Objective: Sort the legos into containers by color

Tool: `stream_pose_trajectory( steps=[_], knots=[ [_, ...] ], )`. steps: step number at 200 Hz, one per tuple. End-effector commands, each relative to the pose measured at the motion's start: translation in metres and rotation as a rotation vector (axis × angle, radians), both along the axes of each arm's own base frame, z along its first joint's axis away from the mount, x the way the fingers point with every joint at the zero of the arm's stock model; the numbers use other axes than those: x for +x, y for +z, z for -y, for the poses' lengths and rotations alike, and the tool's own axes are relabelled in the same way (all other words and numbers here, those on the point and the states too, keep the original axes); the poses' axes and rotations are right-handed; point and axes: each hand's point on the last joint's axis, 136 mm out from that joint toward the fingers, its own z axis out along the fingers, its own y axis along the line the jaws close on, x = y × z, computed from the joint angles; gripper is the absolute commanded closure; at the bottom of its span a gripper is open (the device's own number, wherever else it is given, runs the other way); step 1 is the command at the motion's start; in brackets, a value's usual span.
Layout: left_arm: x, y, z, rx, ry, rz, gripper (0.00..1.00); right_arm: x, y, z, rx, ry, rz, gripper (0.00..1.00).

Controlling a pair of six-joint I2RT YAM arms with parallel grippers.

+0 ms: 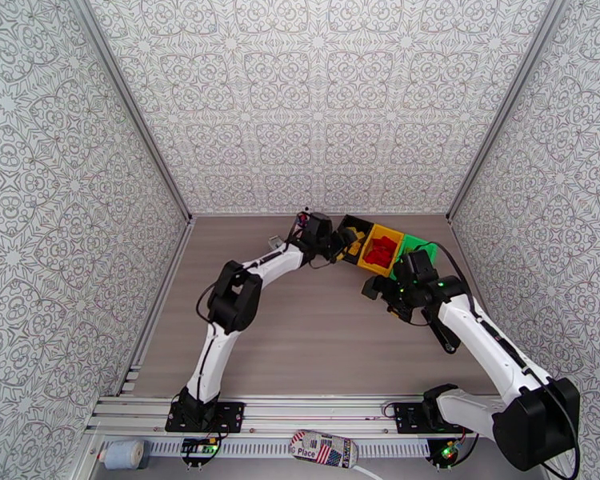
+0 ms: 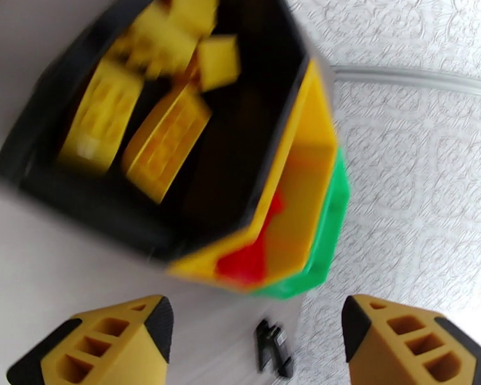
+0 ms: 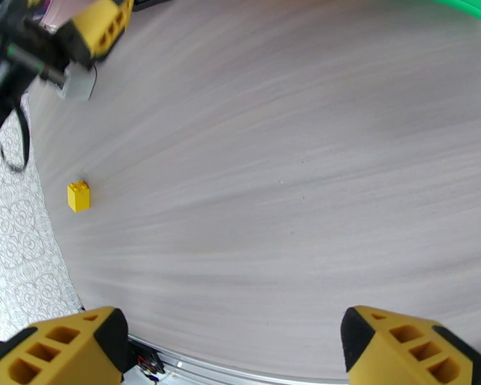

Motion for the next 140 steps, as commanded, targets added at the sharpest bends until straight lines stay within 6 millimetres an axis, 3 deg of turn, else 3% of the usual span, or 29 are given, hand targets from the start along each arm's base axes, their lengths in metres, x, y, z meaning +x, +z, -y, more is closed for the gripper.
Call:
stream_pose_trajectory(
  steps=[1, 35, 53, 70, 111, 124, 140],
  knots=[
    [-0.023, 0.045, -0.011, 0.040, -0.026, 0.137, 0.25, -0.004, 0.002, -0.003, 0.011, 0.042, 0.003, 0.07],
    [-0.073, 0.040, -0.056, 0.244, -0.070, 0.150, 0.24, -0.005, 0.004, -0.012, 0.022, 0.074, 0.012, 0.07],
    [-0.092, 0.032, -0.094, 0.393, -0.060, 0.150, 0.21, -0.008, 0.002, -0.019, 0.019, 0.099, 0.011, 0.07],
    [-0.111, 0.021, -0.138, 0.520, -0.050, 0.110, 0.19, -0.011, 0.000, -0.030, 0.018, 0.130, 0.008, 0.06],
    [-0.142, -0.009, -0.269, 0.796, 0.048, -0.072, 0.14, -0.014, -0.009, -0.064, 0.008, 0.204, -0.003, 0.06],
    [-0.148, -0.021, -0.297, 0.828, 0.068, -0.141, 0.13, -0.014, -0.012, -0.076, 0.008, 0.225, -0.004, 0.06],
    [-0.151, -0.037, -0.318, 0.836, 0.091, -0.212, 0.13, -0.011, -0.014, -0.087, 0.008, 0.243, -0.010, 0.06]
  ],
)
